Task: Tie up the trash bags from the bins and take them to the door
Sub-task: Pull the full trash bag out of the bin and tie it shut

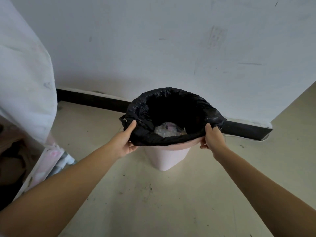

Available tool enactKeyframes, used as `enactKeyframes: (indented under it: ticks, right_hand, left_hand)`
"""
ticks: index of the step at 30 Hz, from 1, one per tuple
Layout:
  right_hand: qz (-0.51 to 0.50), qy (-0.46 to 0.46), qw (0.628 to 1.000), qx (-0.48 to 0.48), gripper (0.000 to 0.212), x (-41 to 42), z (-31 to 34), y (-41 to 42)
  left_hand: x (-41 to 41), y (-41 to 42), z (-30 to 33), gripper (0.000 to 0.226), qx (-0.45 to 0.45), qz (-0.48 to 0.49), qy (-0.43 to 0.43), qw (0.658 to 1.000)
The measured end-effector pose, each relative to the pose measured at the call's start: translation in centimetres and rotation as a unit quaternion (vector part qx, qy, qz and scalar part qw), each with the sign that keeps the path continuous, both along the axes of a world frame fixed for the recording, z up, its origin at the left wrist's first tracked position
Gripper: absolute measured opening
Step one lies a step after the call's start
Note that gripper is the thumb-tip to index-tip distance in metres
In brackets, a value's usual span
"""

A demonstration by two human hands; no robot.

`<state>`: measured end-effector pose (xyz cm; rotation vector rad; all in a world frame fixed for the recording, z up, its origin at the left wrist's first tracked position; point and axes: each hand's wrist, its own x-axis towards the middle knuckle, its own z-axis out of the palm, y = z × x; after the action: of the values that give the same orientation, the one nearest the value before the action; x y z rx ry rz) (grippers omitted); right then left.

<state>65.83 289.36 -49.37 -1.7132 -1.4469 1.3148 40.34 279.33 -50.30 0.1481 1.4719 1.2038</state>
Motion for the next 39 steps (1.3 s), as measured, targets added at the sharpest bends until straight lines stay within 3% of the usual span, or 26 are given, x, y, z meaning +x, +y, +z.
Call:
enactKeyframes:
  ticks: [4, 8, 11, 17, 21, 23, 25, 27, 29, 33, 37, 39]
  right_hand:
    - [0.043, -0.099, 0.990, 0.092, 0.024, 0.3, 0.4, 0.2]
    - [0.039, -0.097, 0.983, 0.149, 0.029, 0.7, 1.6, 0.0]
    - [0.037, -0.050, 0.976, 0.209, 0.023, 0.4, 3.4, 0.1]
    - [0.193, 0.123, 0.964, 0.138, 0.020, -2.7, 5.6, -1.7]
    - [0.391, 0.113, 0.910, 0.079, 0.014, -4.8, 6.1, -4.2]
    - [0.433, 0.064, 0.896, 0.076, 0.044, -4.9, 6.1, -4.3]
    - [0.415, -0.016, 0.899, 0.136, 0.056, -5.0, 5.4, -3.8]
    - [0.360, -0.090, 0.904, 0.212, 0.049, -4.8, 4.7, -3.1]
    - [0.292, -0.102, 0.914, 0.262, 0.041, -4.6, 4.5, -2.4]
    - [0.195, -0.055, 0.959, 0.198, 0.042, -3.4, 5.6, -1.4]
    - [0.296, 0.030, 0.950, 0.088, 0.038, -2.9, 6.0, -1.6]
    - [0.340, 0.029, 0.939, 0.038, 0.030, -2.3, 5.7, -0.9]
  left_hand:
    - [-0.8, 0.4, 1.1, 0.012, 0.002, 0.079, 0.031, 0.996]
    - [-0.2, 1.0, 3.5, 0.009, 0.089, 0.186, 0.122, 0.971]
    - [1.1, 1.2, 6.0, 0.011, 0.141, 0.208, 0.048, 0.967]
    - [6.1, 1.4, 8.4, 0.013, 0.183, 0.120, -0.118, 0.969]
    - [8.5, 1.2, 7.9, 0.019, 0.190, 0.060, -0.127, 0.972]
    - [8.7, 1.1, 7.6, 0.022, 0.175, 0.048, -0.093, 0.979]
    - [8.4, 1.1, 7.5, 0.017, 0.158, 0.040, -0.066, 0.984]
    - [8.0, 1.0, 7.3, 0.018, 0.113, 0.014, -0.043, 0.993]
    - [7.6, 0.7, 6.9, 0.032, 0.046, -0.012, -0.052, 0.997]
    - [7.5, 0.3, 5.8, 0.064, -0.020, 0.020, -0.109, 0.994]
    - [5.5, 1.6, 6.1, 0.038, 0.042, 0.166, -0.109, 0.979]
    - [3.8, 2.0, 6.1, 0.032, 0.082, 0.241, -0.106, 0.961]
